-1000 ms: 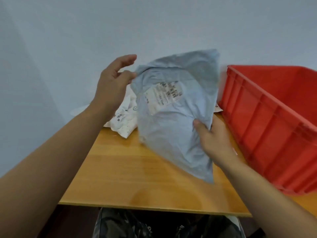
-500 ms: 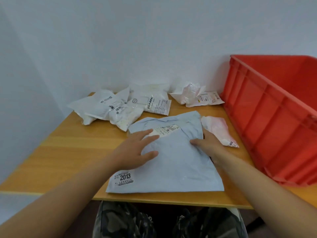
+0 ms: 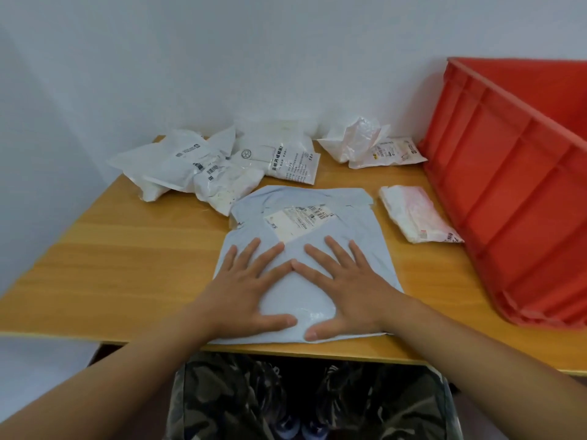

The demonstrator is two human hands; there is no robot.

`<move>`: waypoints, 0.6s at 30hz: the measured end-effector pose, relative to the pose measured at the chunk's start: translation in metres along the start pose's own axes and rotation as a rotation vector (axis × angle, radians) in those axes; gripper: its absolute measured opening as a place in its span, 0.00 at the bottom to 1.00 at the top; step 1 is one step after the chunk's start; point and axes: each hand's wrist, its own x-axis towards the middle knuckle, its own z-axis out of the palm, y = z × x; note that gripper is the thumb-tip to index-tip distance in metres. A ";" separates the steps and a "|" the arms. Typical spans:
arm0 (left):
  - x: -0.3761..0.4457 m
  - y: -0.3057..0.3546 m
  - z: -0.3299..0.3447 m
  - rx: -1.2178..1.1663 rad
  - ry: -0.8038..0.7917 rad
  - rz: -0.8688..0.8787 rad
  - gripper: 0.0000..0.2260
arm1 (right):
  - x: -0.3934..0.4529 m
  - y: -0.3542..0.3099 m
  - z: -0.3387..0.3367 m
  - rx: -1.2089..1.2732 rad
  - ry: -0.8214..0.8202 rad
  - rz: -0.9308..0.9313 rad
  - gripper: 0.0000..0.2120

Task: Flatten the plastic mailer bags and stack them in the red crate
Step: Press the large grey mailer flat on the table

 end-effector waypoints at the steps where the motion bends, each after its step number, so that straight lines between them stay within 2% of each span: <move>1: 0.001 0.000 0.002 -0.009 0.015 -0.003 0.44 | 0.000 0.000 0.002 -0.009 0.001 0.005 0.51; 7: 0.005 0.000 0.013 -0.033 0.106 -0.008 0.42 | 0.002 0.000 0.005 -0.011 -0.020 0.028 0.52; 15: 0.002 0.000 0.011 -0.014 0.055 -0.017 0.42 | 0.002 0.004 -0.007 0.032 -0.087 0.007 0.52; 18: 0.003 0.000 0.009 -0.015 0.050 -0.017 0.43 | -0.008 0.017 -0.011 -0.032 -0.041 0.008 0.53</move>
